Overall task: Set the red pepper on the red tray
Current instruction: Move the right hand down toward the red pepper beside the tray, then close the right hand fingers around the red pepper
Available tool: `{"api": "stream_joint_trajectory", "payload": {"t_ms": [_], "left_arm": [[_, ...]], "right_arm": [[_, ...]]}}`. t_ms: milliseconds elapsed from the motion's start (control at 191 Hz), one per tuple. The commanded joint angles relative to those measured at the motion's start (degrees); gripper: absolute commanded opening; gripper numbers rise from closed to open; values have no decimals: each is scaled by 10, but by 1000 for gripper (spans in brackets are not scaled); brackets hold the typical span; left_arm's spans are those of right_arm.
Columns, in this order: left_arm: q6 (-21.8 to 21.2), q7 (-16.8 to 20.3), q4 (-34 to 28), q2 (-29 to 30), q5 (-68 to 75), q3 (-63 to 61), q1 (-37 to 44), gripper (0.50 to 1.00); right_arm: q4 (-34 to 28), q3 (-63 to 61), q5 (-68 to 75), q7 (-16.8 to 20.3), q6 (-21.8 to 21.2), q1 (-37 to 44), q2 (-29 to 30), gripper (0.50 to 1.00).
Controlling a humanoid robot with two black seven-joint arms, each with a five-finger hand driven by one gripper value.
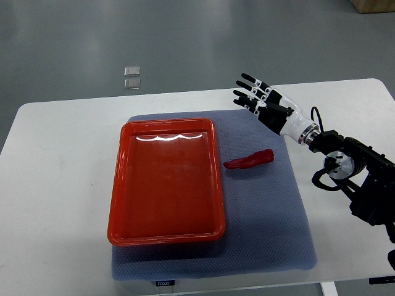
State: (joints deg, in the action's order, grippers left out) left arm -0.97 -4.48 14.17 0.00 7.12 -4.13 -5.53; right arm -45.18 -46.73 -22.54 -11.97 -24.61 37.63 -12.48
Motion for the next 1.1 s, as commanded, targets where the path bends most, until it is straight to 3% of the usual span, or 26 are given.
{"api": "stream_joint_trajectory", "payload": {"t_ms": [0,367,666,1095], "left_arm": [[0,0,1,0,0,0,0,1000],[0,0,2,0,1,0,-4,1000],[0,0,1,0,0,0,-4,1000],[0,0,-2,0,0,0,-4,1000]], "right_arm": [[-23,51,-76,0,0,27,-38,921],[-90,307,-247,-2,10,142,-146,921],[-91,374,-353,-9,120,158,-147,919],[-107,389,-372,-46,163,154,-152,903]]}}
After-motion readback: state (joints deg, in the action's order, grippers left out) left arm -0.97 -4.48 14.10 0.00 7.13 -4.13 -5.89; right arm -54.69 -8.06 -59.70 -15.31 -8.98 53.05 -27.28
